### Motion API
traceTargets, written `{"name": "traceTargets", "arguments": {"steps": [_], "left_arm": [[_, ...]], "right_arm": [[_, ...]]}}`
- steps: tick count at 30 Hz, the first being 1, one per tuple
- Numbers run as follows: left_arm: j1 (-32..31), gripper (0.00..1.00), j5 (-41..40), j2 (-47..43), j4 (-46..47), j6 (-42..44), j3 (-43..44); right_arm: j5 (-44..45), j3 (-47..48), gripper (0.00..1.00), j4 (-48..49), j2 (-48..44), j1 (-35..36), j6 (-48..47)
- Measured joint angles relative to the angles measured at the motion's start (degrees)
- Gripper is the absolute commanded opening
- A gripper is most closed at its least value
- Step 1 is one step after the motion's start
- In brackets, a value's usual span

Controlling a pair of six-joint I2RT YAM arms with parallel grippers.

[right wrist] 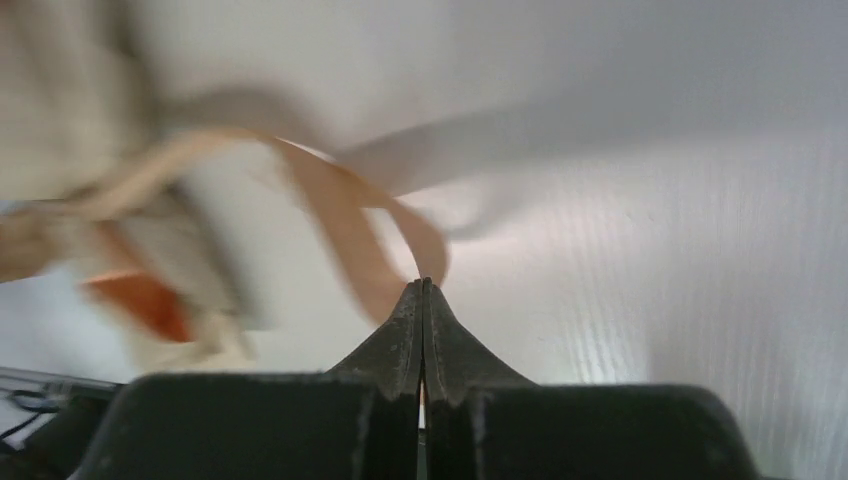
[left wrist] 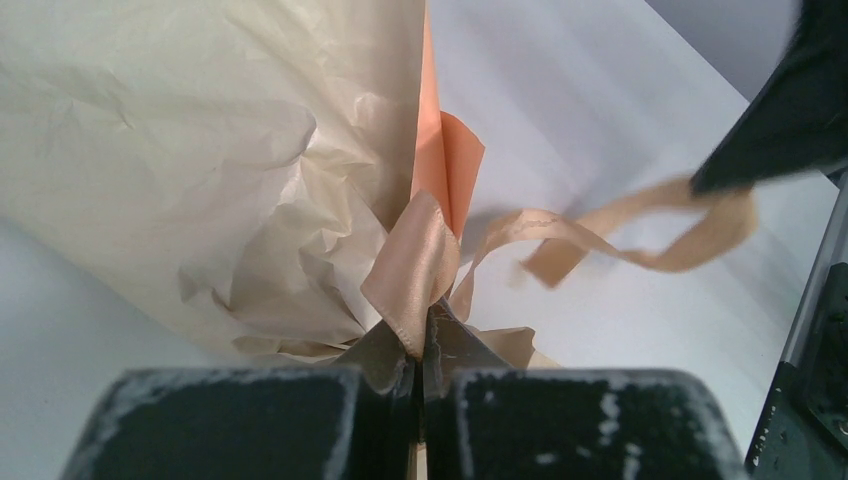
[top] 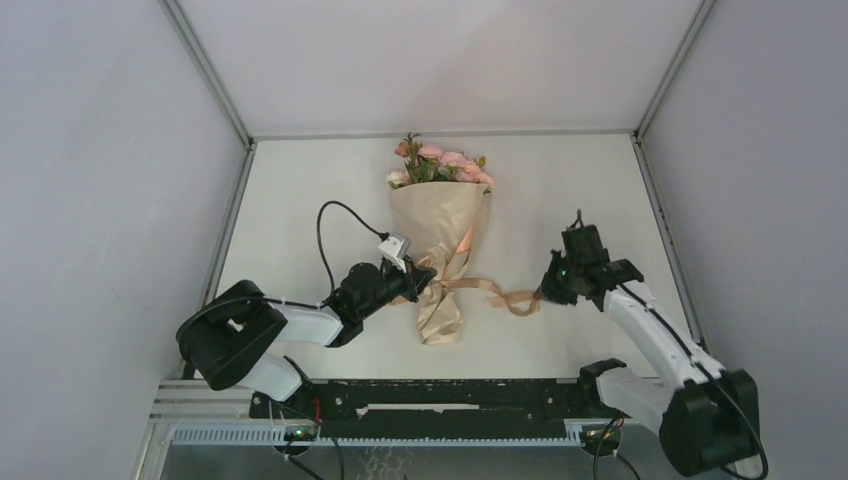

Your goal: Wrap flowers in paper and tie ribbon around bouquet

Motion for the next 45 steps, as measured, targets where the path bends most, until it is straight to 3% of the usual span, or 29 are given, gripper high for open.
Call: {"name": "traceTargets", "arguments": {"steps": [4, 9, 16, 22, 26, 28, 33, 38, 42, 45], "left_arm": [[-0.3, 0.00, 0.2, 0.0, 0.0, 0.6, 0.0], [-0.8, 0.00, 0.4, 0.0, 0.1, 2.1, 0.0], [-1.2, 0.00, 0.6, -0.1, 0.4, 3.5, 0.0], [-1.5, 0.00, 2.1, -1.0, 1.6, 4.9, -0.7], [-1.8, 0.00, 2.9, -1.1, 2.2, 5.6, -1.3], [-1.8, 0.00, 3.0, -1.1, 2.6, 5.9, -1.5], [-1.8, 0.00, 3.0, -1.2, 2.8, 6.0, -1.6], [-1.8, 0.00, 3.0, -1.2, 3.0, 6.0, -1.6], [-1.8, 0.00, 3.0, -1.2, 3.1, 6.0, -1.6], [-1.8, 0.00, 3.0, -1.3, 3.1, 6.0, -1.6]], "right_arm": [[1.5, 12.2, 0.00, -0.5, -6.8, 1.9, -3.0], [6.0, 28.3, 0.00, 5.0, -5.9, 12.7, -7.8], [5.5, 46.0, 0.00, 13.7, 12.2, 26.1, -13.8], [0.7, 58.4, 0.00, 13.3, 32.1, 28.1, -15.6], [-3.0, 64.0, 0.00, 12.5, 40.6, 27.8, -15.7], [-4.6, 67.5, 0.08, 11.8, 44.1, 27.9, -16.1], [-8.3, 79.3, 0.50, 5.1, 52.6, 28.6, -19.6], [-11.8, 77.1, 0.58, 0.0, 51.2, 27.3, -25.6], [-16.5, 62.6, 0.56, 0.6, 41.1, 23.7, -30.6], [-25.9, 48.5, 0.56, 5.4, 30.9, 19.8, -33.8]]}}
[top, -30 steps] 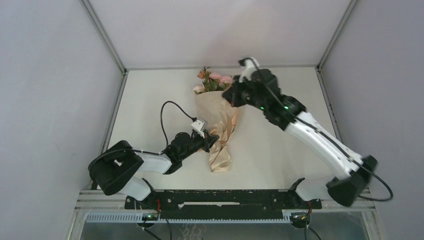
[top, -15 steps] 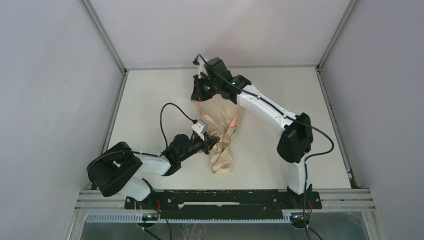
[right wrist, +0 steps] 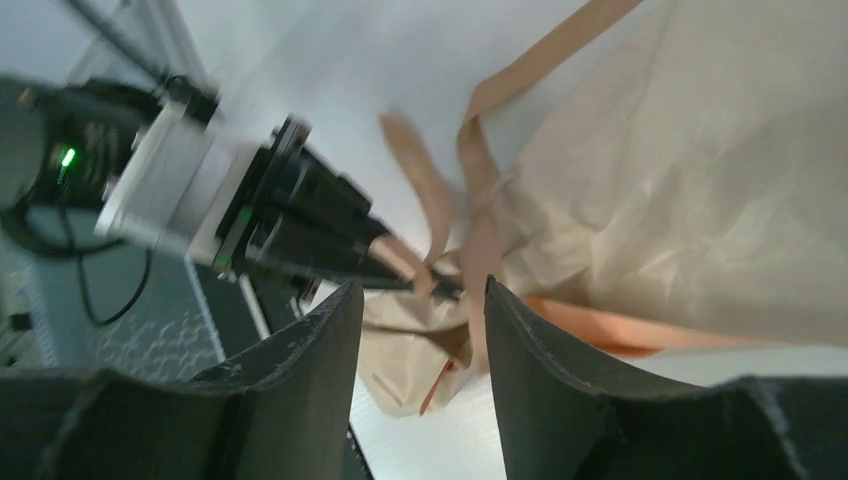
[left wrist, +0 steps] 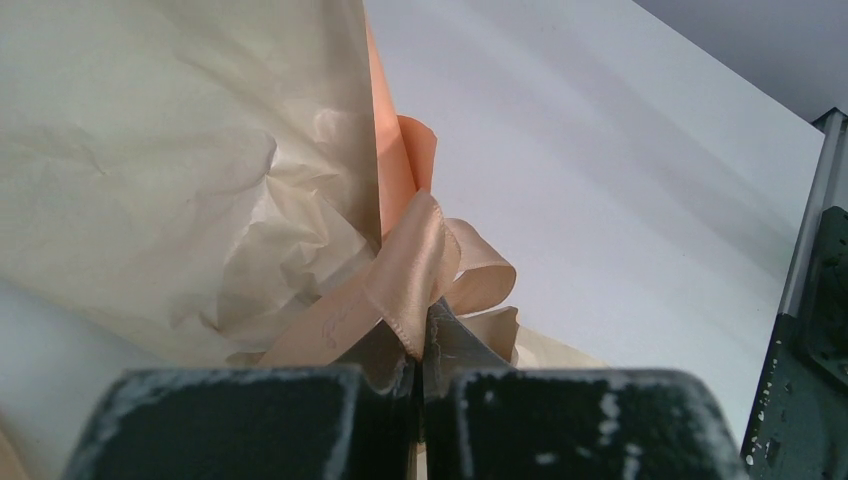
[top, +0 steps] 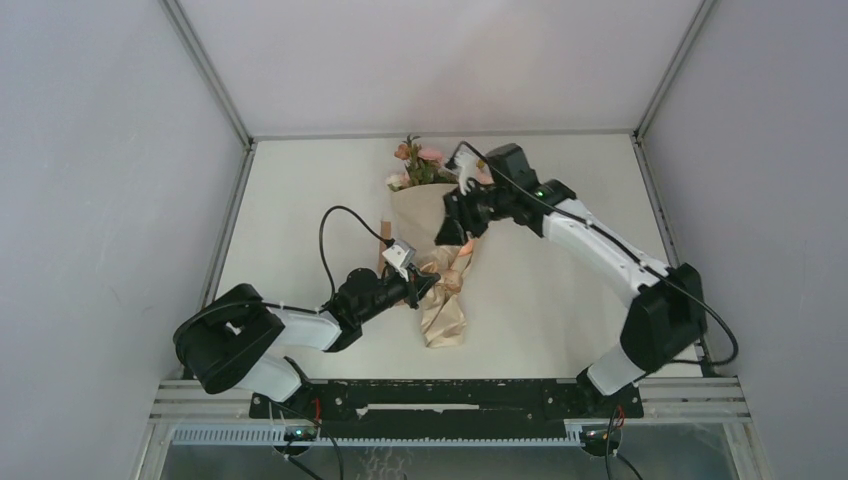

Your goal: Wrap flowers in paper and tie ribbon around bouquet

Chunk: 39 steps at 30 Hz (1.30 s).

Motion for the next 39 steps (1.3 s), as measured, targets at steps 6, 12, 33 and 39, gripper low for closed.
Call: {"name": "traceTargets", "arguments": {"steps": [6, 12, 33, 39], "left_arm": [[0.0, 0.00, 0.0, 0.0, 0.0, 0.0, 0.0], [0.0, 0.00, 0.0, 0.0, 0.0, 0.0, 0.0], [-0.2, 0.50, -1.0, -0.9, -0.6, 0.1, 0.0], [2.1, 0.56, -3.3, -10.1, -16.0, 0.6, 3.2]], "right_arm": [[-11.0, -12.0, 0.57, 8.6, -5.9, -3.3, -1.2], [-13.8, -12.1, 0.56, 12.6, 0.4, -0.3, -0.8], [-14.6, -15.3, 0.00, 14.5, 3.8, -0.3, 2.2], [-12.1, -17.6, 0.00, 15.6, 3.7, -2.2, 4.5]]}}
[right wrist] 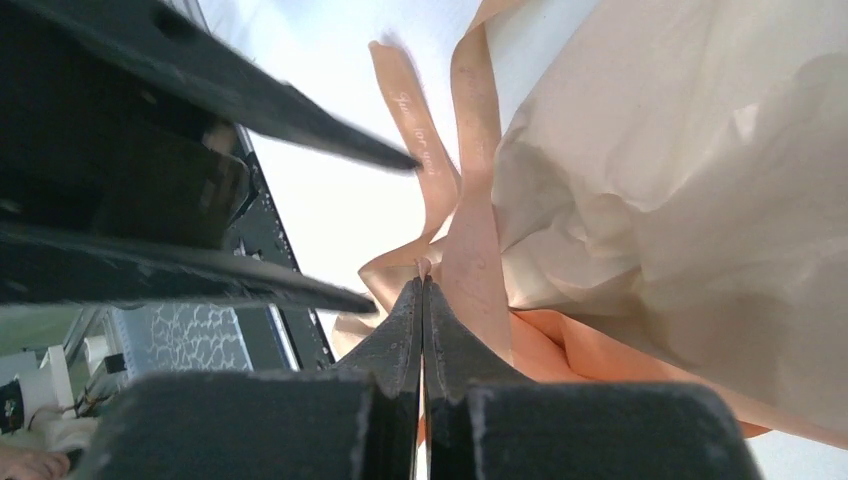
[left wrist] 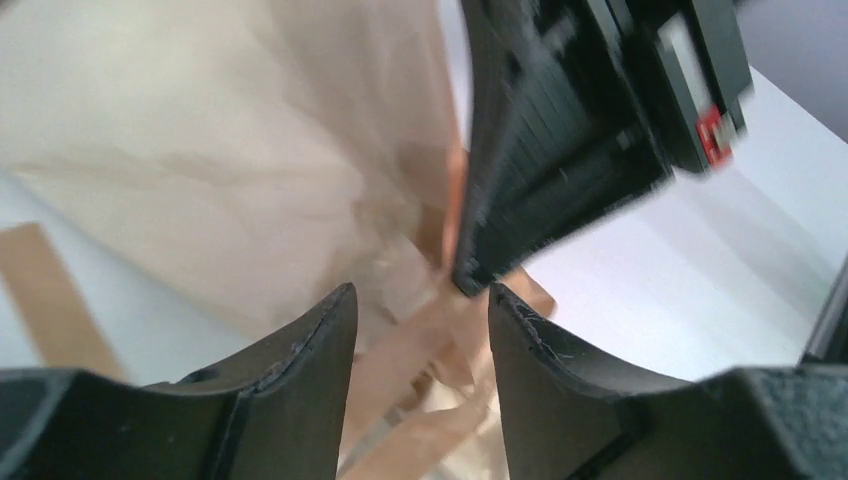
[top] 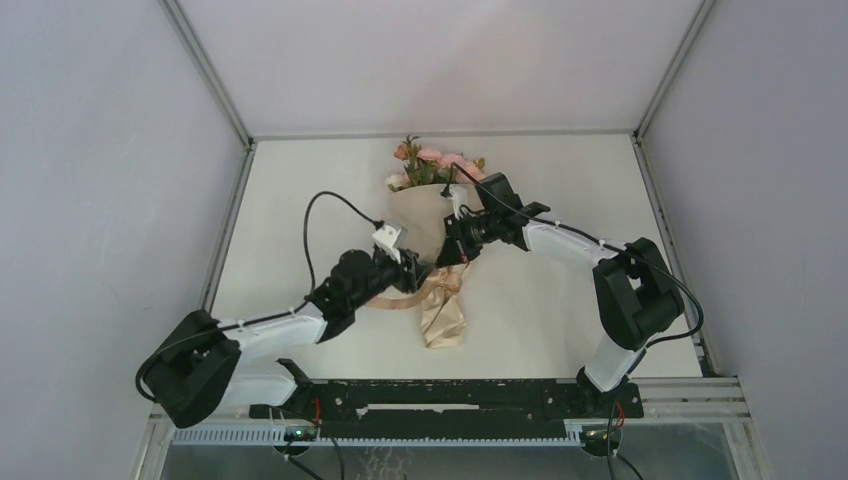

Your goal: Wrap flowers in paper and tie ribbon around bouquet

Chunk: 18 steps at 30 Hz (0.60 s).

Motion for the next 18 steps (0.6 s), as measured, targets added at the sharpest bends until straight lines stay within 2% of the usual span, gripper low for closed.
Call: {"name": "traceTargets", "arguments": {"steps": [4, 8, 12, 18], "left_arm": [[5.4, 0.57, -0.2, -3.1, -18.7, -0.7, 10.9], [9.6, 0.58, -5.0, -1.9, -32.2, -2.7, 18.2], [11.9, 0.62, -11.8, 3.3, -41.0, -2.6, 20.8], [14.4, 0.62, -14.9, 13.8, -49.2, -4.8, 23.2]], "right_arm": [[0.7, 0.0, 0.00, 1.2, 0.0, 0.0, 0.7], [0.7, 0.0, 0.00, 1.9, 0.0, 0.2, 0.9], [0.3, 0.0, 0.00, 2.3, 0.0, 0.2, 0.9], [-1.4, 0.0, 0.00, 3.0, 0.0, 0.2, 1.1]]}}
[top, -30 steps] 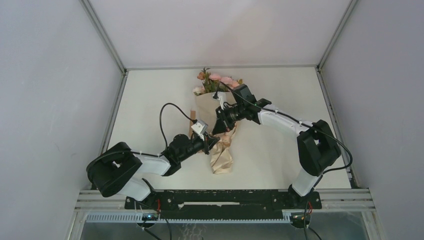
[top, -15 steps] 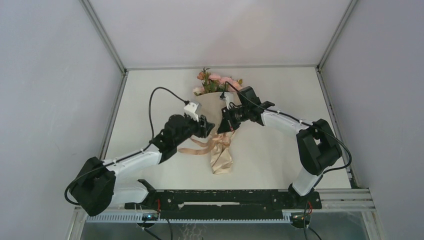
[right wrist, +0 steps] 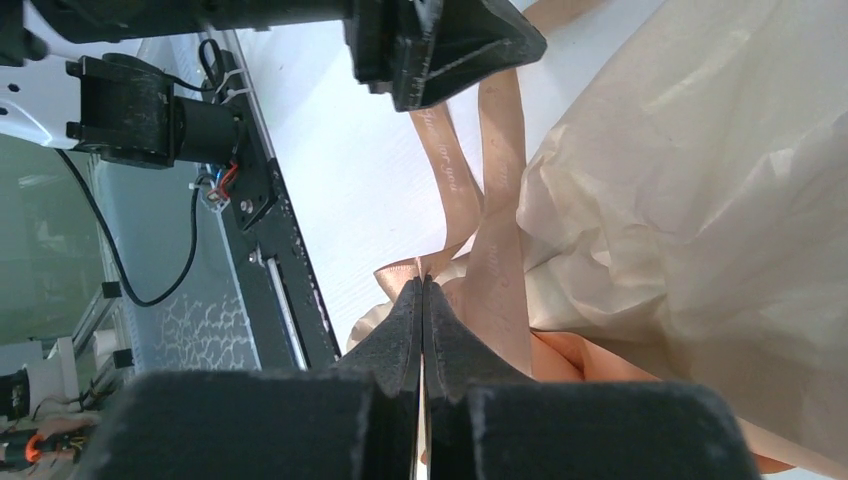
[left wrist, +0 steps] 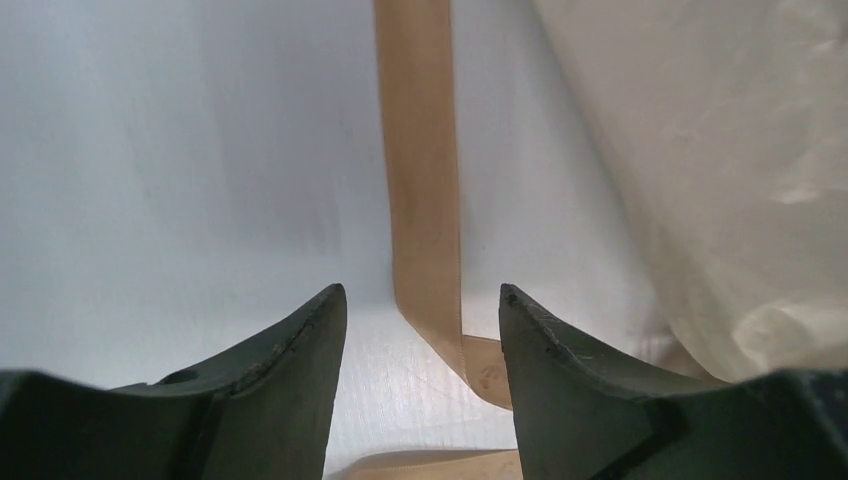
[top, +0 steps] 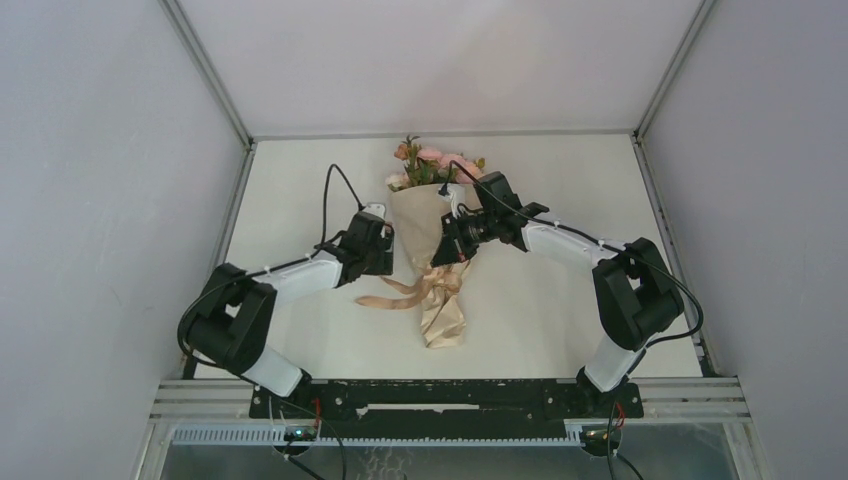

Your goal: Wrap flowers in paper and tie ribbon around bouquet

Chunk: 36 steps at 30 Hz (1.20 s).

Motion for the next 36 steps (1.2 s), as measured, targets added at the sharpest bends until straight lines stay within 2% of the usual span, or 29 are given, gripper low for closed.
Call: {"name": "traceTargets", "arguments": {"steps": [3, 6, 8, 10, 11, 15, 19, 23, 26, 29, 32, 36], "left_arm": [[0.1, 0.59, 0.0, 2.6, -1.1, -1.1, 0.7], [0.1, 0.47, 0.1, 3.9, -2.0, -2.3, 0.8], [0.1, 0.32, 0.2, 4.1, -2.3, -3.0, 1.0], [0.1, 0.08, 0.2, 4.5, -2.4, -3.3, 1.3], [0.1, 0.01, 0.2, 4.7, -2.4, -3.5, 1.5], [0.1, 0.00, 1.2, 4.9, -2.1, -3.3, 1.7], [0.0, 0.00, 5.4, 2.0, -2.1, -1.9, 1.3], [-1.5, 0.00, 13.0, -11.0, 2.1, 3.5, -2.5], [-4.1, 0.00, 21.4, -24.1, 9.5, 8.4, -7.9], [-8.2, 0.00, 30.6, -32.2, 16.1, 12.3, -11.9], [-11.2, 0.00, 39.6, -31.3, 20.7, 14.7, -12.2], [-15.9, 0.00, 48.4, -23.6, 25.9, 19.3, -11.2]], "right_arm": [[-0.8, 0.0, 0.00, 0.3, 0.0, 0.0, 0.3], [-1.8, 0.0, 0.00, 0.5, 0.0, -0.1, 0.6], [-2.2, 0.0, 0.00, 0.5, 0.0, -0.1, 0.6], [-2.5, 0.0, 0.00, 0.6, 0.0, -0.1, 0.6], [-2.7, 0.0, 0.00, 0.7, 0.0, -0.1, 0.6], [-2.8, 0.0, 0.00, 1.3, 0.0, -0.2, 0.9], [-2.7, 0.0, 0.00, 2.6, 0.2, -0.6, 2.1], [-2.1, 0.0, 0.00, 4.7, 1.1, -0.7, 3.9], [-1.6, 0.0, 0.00, 5.7, 1.7, -1.0, 5.2], [-1.3, 0.0, 0.00, 6.7, 2.1, -1.3, 6.1], [-1.1, 0.0, 0.00, 6.9, 2.2, -1.3, 6.5], [-0.5, 0.0, 0.00, 7.0, 2.4, -1.3, 6.6]]}}
